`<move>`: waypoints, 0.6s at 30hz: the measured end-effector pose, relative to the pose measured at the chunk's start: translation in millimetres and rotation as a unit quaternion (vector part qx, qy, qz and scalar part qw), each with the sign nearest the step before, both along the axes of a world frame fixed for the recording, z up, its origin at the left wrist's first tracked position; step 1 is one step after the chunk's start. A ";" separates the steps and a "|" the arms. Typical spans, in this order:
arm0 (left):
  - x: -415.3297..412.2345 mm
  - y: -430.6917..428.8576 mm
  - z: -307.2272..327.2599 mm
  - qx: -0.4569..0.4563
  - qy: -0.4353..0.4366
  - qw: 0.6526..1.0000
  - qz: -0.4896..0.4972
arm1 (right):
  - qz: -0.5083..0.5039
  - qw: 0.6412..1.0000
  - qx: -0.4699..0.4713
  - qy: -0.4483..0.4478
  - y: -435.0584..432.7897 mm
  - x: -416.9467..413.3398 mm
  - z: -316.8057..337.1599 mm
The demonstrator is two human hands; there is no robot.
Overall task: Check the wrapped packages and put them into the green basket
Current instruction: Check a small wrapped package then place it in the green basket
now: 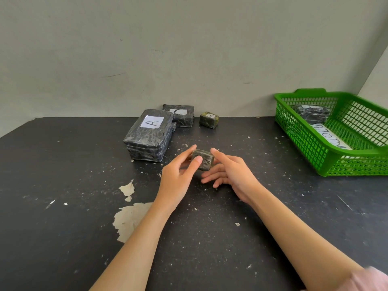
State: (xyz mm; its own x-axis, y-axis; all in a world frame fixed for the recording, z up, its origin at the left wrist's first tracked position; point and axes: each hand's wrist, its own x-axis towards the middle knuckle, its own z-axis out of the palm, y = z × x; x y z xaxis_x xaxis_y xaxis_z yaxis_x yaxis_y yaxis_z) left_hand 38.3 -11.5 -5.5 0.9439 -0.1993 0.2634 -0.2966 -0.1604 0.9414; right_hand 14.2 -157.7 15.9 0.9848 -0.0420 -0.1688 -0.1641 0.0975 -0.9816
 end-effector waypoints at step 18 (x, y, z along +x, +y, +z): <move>3.4 -1.3 -5.1 0.028 -0.068 0.997 -0.003 | 0.022 1.000 -0.012 0.015 -1.6 1.1 1.0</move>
